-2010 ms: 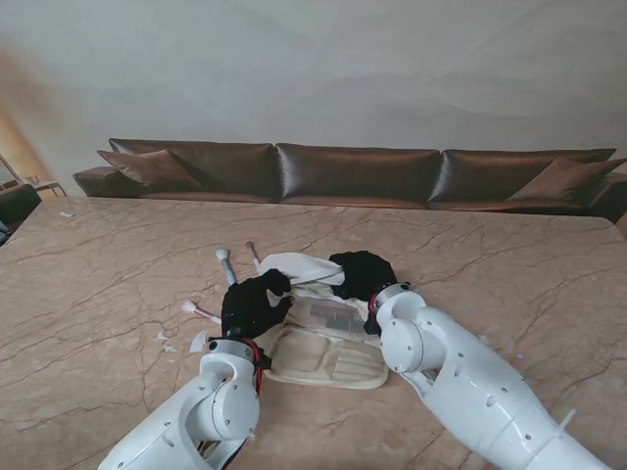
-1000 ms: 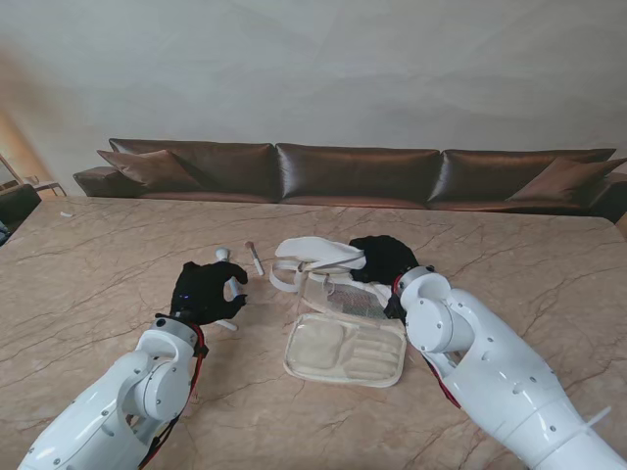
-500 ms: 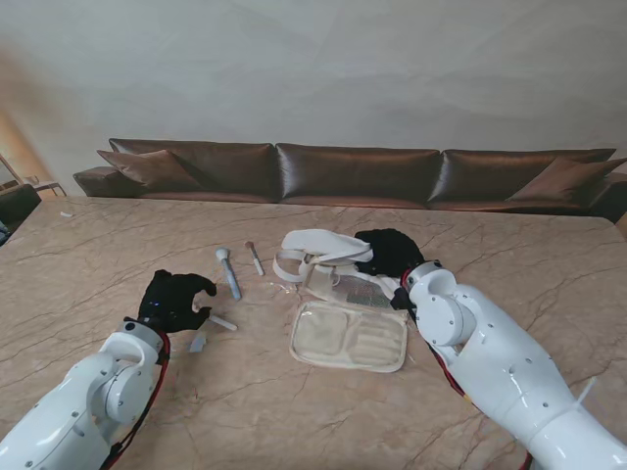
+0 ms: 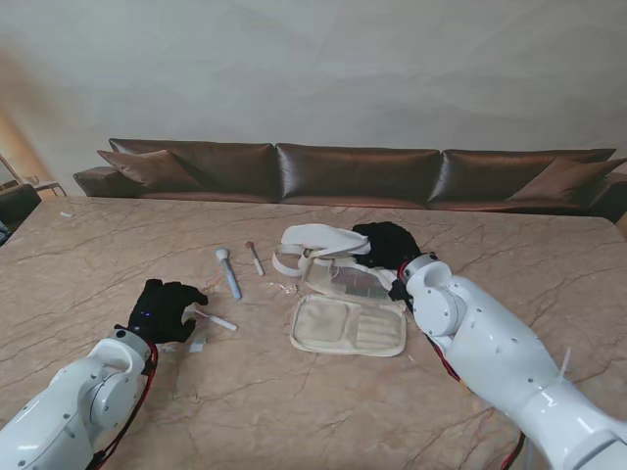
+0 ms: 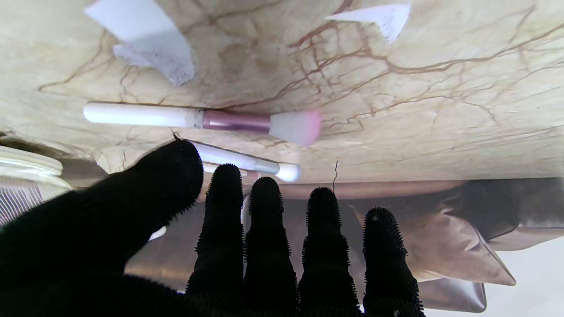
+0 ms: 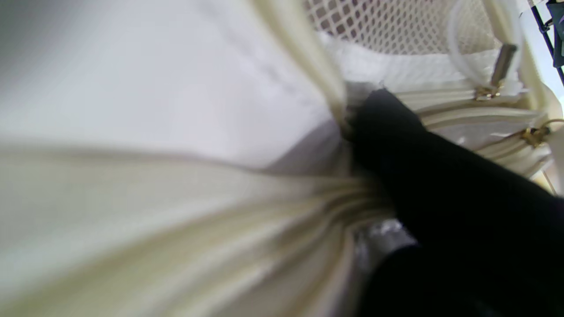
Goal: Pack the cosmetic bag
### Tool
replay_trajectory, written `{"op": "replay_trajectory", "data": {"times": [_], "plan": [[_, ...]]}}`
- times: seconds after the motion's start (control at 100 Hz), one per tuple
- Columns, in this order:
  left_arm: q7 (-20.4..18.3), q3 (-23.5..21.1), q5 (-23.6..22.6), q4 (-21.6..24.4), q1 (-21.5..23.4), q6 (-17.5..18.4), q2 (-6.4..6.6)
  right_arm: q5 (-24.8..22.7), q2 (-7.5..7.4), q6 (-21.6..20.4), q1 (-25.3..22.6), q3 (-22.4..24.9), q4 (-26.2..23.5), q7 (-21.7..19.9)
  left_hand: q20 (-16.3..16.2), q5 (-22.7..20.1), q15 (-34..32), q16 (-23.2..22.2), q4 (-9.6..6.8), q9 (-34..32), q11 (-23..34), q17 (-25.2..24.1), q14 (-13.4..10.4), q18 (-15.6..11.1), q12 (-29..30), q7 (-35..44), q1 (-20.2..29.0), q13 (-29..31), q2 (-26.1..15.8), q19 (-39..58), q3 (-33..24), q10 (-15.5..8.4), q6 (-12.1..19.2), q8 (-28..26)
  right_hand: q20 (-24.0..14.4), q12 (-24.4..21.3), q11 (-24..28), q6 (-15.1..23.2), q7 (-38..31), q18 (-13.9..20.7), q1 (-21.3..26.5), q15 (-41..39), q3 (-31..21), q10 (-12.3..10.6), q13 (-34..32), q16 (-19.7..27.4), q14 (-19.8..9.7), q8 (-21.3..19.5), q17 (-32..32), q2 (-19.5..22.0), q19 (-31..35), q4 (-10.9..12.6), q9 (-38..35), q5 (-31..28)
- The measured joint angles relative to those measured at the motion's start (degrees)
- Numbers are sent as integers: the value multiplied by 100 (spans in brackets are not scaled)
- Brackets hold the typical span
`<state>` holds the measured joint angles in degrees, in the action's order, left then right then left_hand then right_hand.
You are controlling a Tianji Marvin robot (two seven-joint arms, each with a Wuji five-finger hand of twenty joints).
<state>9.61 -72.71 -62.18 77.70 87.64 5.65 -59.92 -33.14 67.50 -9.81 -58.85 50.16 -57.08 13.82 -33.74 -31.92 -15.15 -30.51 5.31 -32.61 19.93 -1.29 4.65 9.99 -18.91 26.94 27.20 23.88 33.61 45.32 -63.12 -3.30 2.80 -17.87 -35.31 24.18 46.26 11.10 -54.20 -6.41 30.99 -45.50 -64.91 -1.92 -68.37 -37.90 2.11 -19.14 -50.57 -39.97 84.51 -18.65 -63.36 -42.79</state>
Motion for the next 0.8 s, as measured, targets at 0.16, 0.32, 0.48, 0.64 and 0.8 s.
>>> {"op": "replay_trajectory", "data": {"times": [0.16,0.32,0.48,0.64,0.8], "plan": [[295,181,81,-285,-129,2,18,11,40,-62,47,-60,63,94,-33,105,-129,-102,-5,291,17,-146,59,0,-55,-69,-7,-296,172,-41,142,2,18,6,-13,-1,-5,12,0,-1,0,8,0,-1,1,0,0,0,0,0,0,0,0,0],[475,473,111,-510,-303,-123,22,41,65,-151,69,-122,134,136,-91,105,-275,-203,166,297,43,-160,96,0,-241,91,-7,-361,172,-41,160,30,162,-39,-77,-1,-5,12,-2,-1,0,8,0,-1,1,-22,3,17,0,0,36,0,0,0],[762,808,123,-812,-557,-232,15,99,91,-180,76,-151,187,192,-103,93,-421,-275,166,297,269,-167,100,0,-448,744,-7,-361,172,-28,161,30,197,-425,-81,-1,-7,12,-3,-6,1,8,0,-1,1,-36,7,44,0,0,108,0,0,0],[980,1005,133,-1099,-769,-288,-16,117,102,-190,72,-158,193,205,-113,54,-564,-341,219,294,346,-170,109,0,-521,1623,-7,-361,172,154,161,30,379,-862,-90,-1,-7,12,-4,-12,1,7,0,-1,1,-41,8,53,0,0,138,0,0,0],[927,1125,155,-1176,-845,-330,-16,184,110,-199,67,-155,193,187,-113,0,-575,-341,323,291,352,-171,123,0,-572,1992,-1,-361,273,231,157,31,505,-1028,-155,-1,-7,12,-5,-14,2,3,0,-1,1,-49,10,53,0,1,140,0,0,0]]}}
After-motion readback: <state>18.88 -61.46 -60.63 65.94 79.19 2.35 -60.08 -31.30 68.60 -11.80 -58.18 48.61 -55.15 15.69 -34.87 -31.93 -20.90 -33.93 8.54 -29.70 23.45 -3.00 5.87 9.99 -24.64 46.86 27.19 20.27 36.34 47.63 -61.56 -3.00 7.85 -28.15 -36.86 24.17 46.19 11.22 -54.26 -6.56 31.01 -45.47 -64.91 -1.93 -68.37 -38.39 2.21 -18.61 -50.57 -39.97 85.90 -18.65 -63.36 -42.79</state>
